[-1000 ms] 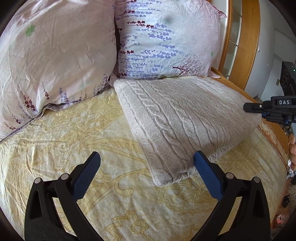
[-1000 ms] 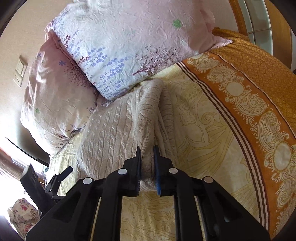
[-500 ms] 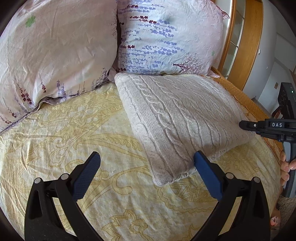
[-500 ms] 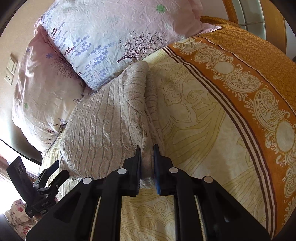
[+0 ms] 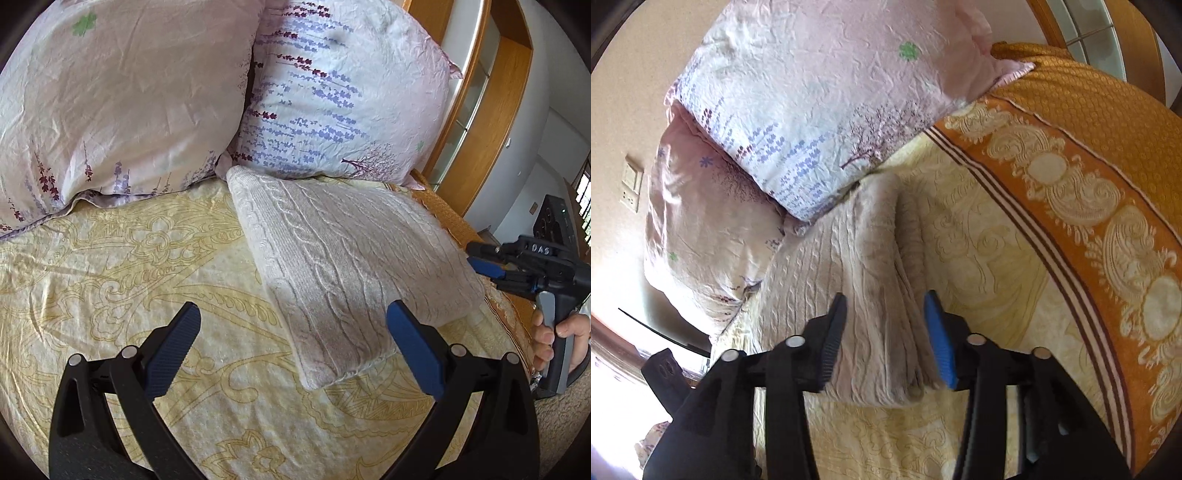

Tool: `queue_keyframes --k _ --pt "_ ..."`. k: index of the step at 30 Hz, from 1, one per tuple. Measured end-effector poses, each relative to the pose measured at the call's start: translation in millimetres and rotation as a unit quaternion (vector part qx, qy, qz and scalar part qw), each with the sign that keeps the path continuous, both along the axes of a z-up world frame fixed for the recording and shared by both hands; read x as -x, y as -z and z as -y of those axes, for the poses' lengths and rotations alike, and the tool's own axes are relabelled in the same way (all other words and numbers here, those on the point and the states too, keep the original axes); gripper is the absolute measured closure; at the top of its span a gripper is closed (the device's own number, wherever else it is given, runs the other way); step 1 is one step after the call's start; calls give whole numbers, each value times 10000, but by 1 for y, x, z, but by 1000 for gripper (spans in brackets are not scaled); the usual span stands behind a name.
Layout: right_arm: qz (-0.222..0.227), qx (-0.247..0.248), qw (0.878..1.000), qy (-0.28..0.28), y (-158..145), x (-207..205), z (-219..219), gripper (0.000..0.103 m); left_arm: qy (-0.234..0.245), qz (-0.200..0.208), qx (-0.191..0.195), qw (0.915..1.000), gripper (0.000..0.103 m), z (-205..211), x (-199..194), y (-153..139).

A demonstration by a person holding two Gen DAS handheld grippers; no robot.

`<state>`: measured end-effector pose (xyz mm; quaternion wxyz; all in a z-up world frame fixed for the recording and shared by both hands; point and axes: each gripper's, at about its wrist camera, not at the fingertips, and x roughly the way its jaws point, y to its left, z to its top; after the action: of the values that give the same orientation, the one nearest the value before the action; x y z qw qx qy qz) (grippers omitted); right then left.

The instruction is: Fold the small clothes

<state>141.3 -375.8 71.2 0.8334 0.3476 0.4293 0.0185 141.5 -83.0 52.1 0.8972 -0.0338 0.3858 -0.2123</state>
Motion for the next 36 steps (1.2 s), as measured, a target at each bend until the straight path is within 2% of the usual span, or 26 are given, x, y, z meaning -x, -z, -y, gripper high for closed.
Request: queue_keyframes --k 1,6,8,10,12,13,15,18,20,24,27,28,33,36 --pt "-6 11 10000 -23 -1 -9 3 40 -22 -107 -41 9999 2 1 -7 -1" --pt "-79 -302 9994 -128 9 -47 10 41 -129 -587 -14 9982 2 8 -43 -3" --pt "-136 -190 9996 -185 13 -58 8 52 -230 -732 115 9970 2 8 -56 -3" --pt "-234 -174 9993 -251 21 -66 4 53 -323 -903 254 9951 2 7 -66 -1" --pt "-298 -174 9984 -439 30 -71 -2 83 -359 -1086 407 9926 2 7 -73 4" --pt "-281 20 9982 -535 32 -72 -7 92 -355 -1155 453 9916 2 7 -76 6" --pt "-175 479 9976 -458 28 -71 -9 94 -347 -1241 475 9905 2 10 -77 11" --pt "-145 443 9988 -141 28 -72 3 95 -282 -1261 477 9905 2 14 -78 14" --pt "-279 309 9991 -123 35 -75 9 95 -259 -1243 460 9908 3 18 -79 14" --pt "-118 -52 9995 -293 29 -64 13 91 -242 -1198 412 9917 4 21 -81 14" --pt "-98 -506 9984 -212 28 -54 26 61 -202 -1242 472 9909 5 23 -86 15" --pt "-127 -569 9981 -206 29 -51 28 47 -165 -1283 522 9902 10 24 -87 16" --pt "-441 -795 9951 -385 40 -48 30 44 -25 -1506 768 9856 20 29 -94 20" --pt "-576 -988 9918 -566 48 -51 25 44 -25 -1542 810 9847 21 30 -96 21"
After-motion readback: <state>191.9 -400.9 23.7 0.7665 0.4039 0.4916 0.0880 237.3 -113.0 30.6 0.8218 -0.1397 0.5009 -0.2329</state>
